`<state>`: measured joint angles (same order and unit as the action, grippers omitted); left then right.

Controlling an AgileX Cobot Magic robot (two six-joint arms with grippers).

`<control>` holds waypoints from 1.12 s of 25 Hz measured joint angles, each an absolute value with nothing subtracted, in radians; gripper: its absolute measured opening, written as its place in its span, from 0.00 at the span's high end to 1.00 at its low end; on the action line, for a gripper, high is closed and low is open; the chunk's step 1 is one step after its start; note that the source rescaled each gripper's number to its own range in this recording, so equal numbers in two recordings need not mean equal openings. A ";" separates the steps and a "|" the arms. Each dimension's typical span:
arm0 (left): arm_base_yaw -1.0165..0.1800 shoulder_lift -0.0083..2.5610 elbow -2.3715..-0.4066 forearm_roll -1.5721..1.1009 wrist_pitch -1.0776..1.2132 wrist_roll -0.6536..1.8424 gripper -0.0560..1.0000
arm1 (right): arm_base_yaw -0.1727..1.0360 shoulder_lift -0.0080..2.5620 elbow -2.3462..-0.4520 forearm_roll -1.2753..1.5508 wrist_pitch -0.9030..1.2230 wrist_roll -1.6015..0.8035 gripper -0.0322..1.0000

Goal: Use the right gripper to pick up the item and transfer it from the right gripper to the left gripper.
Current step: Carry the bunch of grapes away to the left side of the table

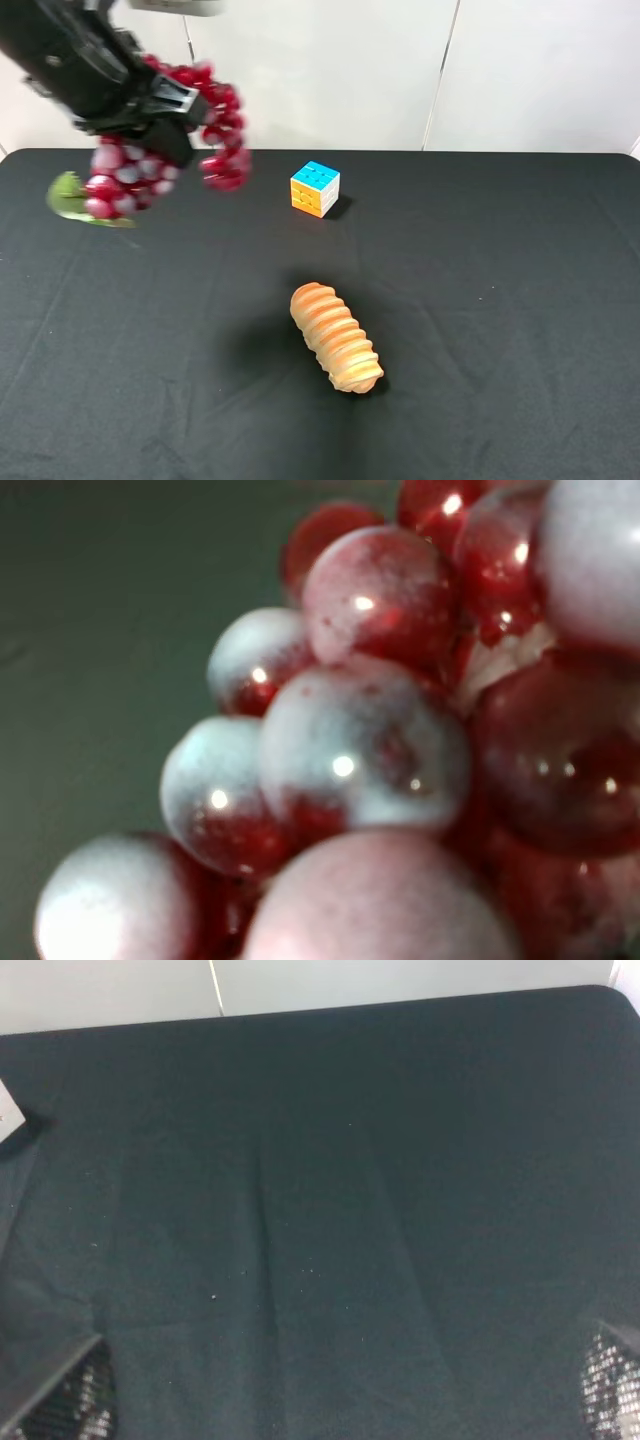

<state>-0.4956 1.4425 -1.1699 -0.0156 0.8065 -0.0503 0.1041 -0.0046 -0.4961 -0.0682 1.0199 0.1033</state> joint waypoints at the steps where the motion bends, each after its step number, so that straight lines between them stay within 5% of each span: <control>1: -0.465 1.442 -1.170 -0.016 0.817 -0.041 0.93 | 0.104 -0.005 -0.496 -0.068 1.020 0.104 0.00; 11: -0.247 1.543 -1.170 -0.014 0.869 0.044 0.95 | 0.104 -0.005 -0.496 -0.068 1.020 0.104 0.00; 28: -0.239 1.846 -1.170 -0.021 0.821 0.049 0.95 | 0.104 -0.005 -0.496 -0.068 1.019 0.104 0.00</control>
<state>-0.2386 1.8458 -1.1699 -0.0209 0.8210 0.0492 0.1041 -0.0046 -0.4961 -0.0682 1.0191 0.1042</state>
